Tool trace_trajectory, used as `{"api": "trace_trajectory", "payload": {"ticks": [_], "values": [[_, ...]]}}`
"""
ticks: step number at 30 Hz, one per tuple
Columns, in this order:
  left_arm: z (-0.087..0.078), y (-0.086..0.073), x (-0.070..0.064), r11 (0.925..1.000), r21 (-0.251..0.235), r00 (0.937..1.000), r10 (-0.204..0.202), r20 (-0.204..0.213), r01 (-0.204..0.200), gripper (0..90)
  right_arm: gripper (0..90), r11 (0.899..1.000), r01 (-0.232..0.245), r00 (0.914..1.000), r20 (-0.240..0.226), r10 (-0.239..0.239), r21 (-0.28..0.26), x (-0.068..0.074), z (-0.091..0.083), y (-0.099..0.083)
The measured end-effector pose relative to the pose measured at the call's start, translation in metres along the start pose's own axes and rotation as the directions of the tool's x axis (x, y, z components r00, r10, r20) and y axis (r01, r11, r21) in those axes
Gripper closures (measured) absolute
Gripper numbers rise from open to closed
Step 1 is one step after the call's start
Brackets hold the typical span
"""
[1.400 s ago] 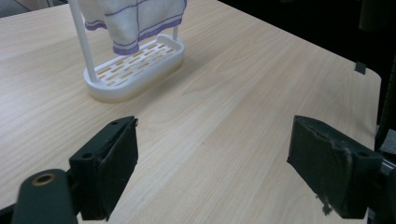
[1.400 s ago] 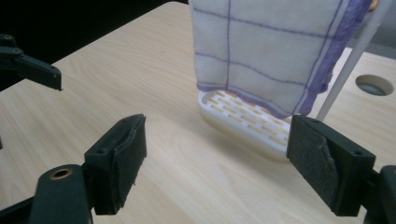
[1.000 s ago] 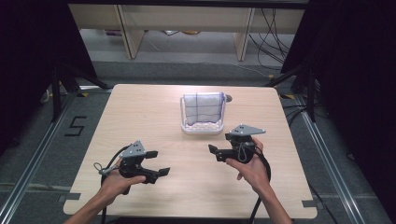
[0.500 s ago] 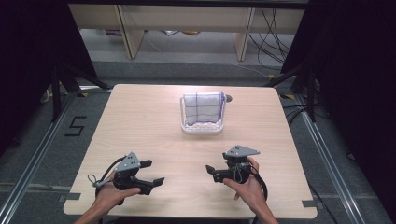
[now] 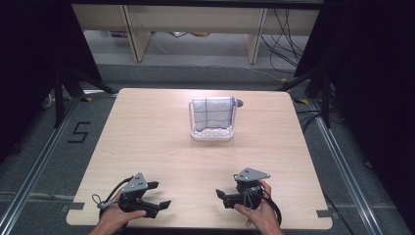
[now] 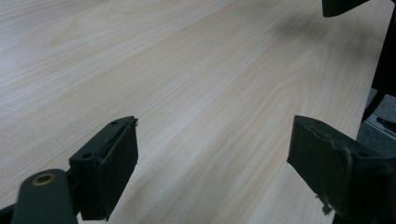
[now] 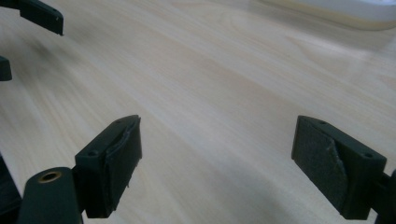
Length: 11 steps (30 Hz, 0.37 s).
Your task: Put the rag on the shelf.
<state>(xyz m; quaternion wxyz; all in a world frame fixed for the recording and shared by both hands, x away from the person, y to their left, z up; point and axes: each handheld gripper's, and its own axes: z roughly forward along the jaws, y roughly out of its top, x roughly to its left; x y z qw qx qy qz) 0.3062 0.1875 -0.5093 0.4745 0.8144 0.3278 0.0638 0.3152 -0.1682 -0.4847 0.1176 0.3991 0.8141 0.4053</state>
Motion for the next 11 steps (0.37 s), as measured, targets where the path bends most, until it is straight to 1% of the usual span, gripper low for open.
{"api": "trace_trajectory", "payload": {"ticks": [1,2,3,4,5,6,7,8,9,10,11], "values": [[0.0001,0.0,0.0005,1.0,0.0,1.0,0.007,0.0,-0.007,15.3,17.1,1.0,0.009,1.0,-0.002,-0.009,0.003,0.0006,0.0,-0.0012],[-0.0002,-0.0002,0.0007,1.0,0.005,1.0,0.003,-0.002,-0.003,15.3,17.1,1.0,0.012,0.9999,-0.002,-0.012,0.008,0.0011,0.0001,-0.0019],[0.0006,-0.0007,0.0006,1.0,-0.006,1.0,-0.007,-0.003,0.007,15.3,17.1,1.0,0.006,1.0,-0.002,-0.006,0.009,0.002,0.0009,-0.0026],[0.0,-0.0004,0.0025,1.0,0.006,1.0,0.002,-0.006,-0.002,15.3,17.1,1.0,0.001,0.9999,-0.012,-0.001,0.012,0.0022,0.0023,-0.0033],[0.0007,-0.001,0.0027,1.0,-0.004,0.9999,0.0,-0.01,0.0,15.3,17.1,1.0,0.016,0.9999,0.0,-0.016,0.021,0.0014,0.0024,-0.0034],[0.001,-0.0011,0.0025,0.9999,-0.003,0.9998,-0.012,-0.013,0.012,15.3,17.1,1.0,0.014,0.9999,0.003,-0.015,0.025,0.0015,0.0026,-0.0036],[0.0005,-0.0008,0.0042,1.0,0.009,1.0,-0.002,-0.009,0.002,15.3,17.1,1.0,0.015,0.9999,0.003,-0.015,0.027,0.0014,0.0029,-0.0037],[0.0004,-0.0011,0.0049,0.9999,0.01,0.9999,0.003,-0.014,-0.003,15.3,17.2,1.0,0.012,0.9998,-0.013,-0.011,0.025,0.0014,0.0037,-0.0037],[0.0008,-0.0011,0.0042,1.0,0.005,0.9999,-0.008,-0.015,0.008,15.3,17.1,1.0,0.011,0.9999,-0.008,-0.011,0.025,0.0015,0.0035,-0.0037],[0.0007,-0.001,0.0053,1.0,0.008,1.0,0.0,-0.007,0.001,15.3,17.1,1.0,0.012,0.9999,-0.008,-0.011,0.025,0.0013,0.0036,-0.0037],[0.0002,-0.0011,0.0052,0.9999,0.013,0.9999,-0.009,-0.012,0.009,15.3,17.1,0.999,0.017,0.9998,-0.001,-0.017,0.028,0.001,0.0035,-0.0036]]}}
